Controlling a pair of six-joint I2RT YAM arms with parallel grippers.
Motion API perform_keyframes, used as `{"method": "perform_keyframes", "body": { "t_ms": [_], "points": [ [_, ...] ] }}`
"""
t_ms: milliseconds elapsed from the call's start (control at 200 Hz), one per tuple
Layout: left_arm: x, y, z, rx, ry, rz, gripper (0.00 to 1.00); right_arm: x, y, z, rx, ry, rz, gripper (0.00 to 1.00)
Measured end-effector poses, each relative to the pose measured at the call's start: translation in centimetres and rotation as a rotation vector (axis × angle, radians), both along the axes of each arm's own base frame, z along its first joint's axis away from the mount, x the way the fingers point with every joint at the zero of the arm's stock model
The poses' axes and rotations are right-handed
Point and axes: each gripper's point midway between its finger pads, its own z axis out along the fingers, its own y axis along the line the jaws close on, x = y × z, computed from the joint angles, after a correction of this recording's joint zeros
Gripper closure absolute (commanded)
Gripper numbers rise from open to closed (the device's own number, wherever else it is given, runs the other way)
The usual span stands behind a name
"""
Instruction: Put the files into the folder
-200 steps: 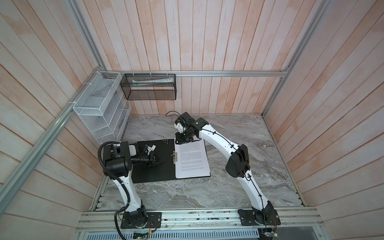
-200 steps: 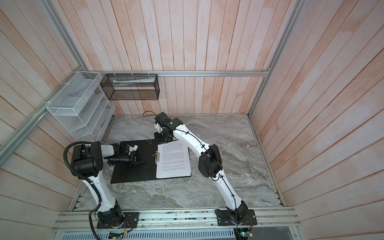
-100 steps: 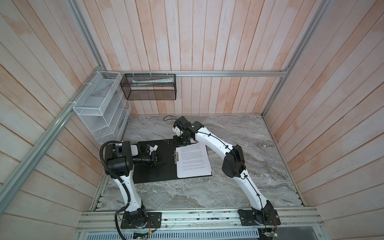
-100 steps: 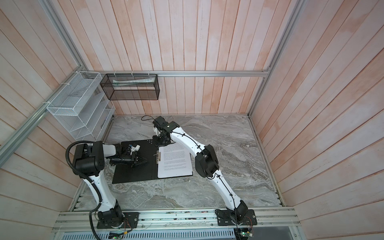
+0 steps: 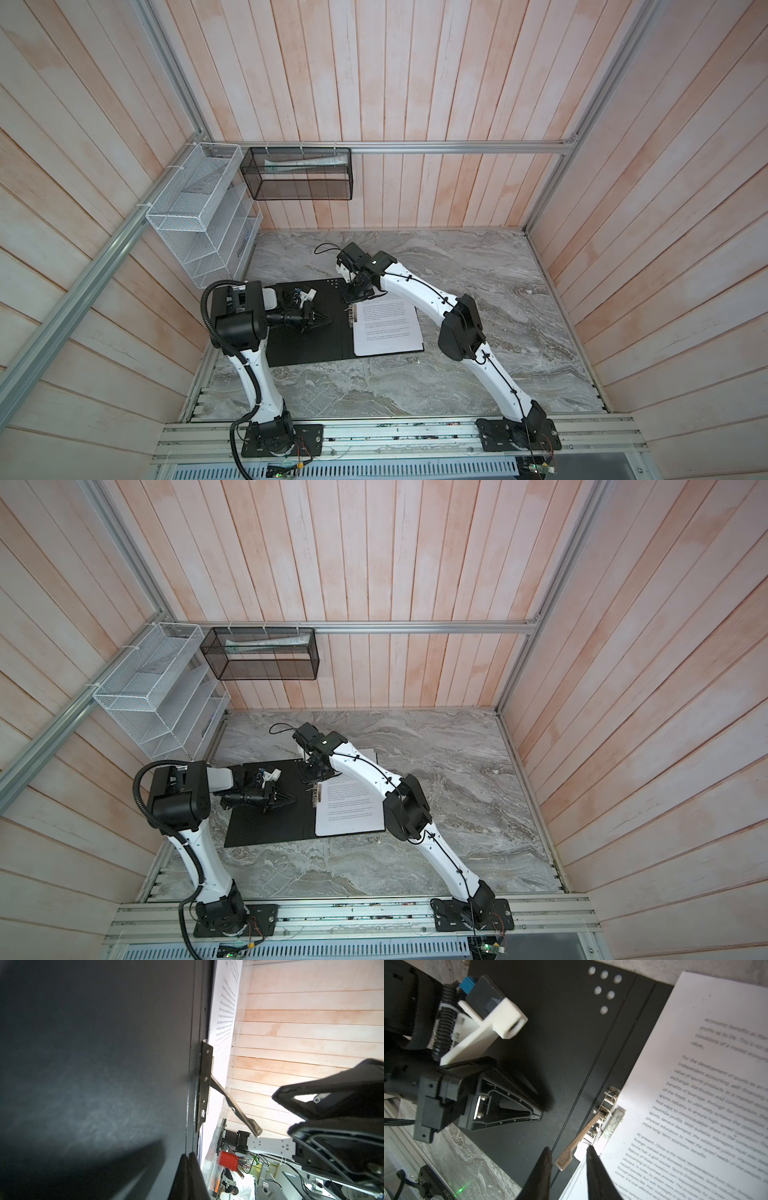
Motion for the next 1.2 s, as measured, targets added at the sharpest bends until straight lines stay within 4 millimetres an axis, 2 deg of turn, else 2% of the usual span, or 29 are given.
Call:
{"method": "perform_keyframes", "body": {
  "t_ms": [190, 405, 836, 1201],
  "points": [
    [0.1, 0.0, 0.0, 0.001, 0.003, 0.004, 1.0, -0.3, -0.6, -0.5, -0.044, -0.005, 0.004, 0.75],
    [0.1, 0.0, 0.0, 0.004, 0.003, 0.004, 1.0, -1.3, -0.2, -1.6, -0.067, 0.003, 0.036, 0.77],
    [0.2, 0.0, 0.0, 0.004, 0.004, 0.007, 1.0, -2.0, -0.3, -2.0, -0.085, 0.014, 0.056, 0.79],
    [0.3, 0.0, 0.0, 0.004, 0.005, 0.008, 1.0, -2.9, -0.5, -3.2, -0.114, 0.029, 0.08, 0.86]
  ]
}}
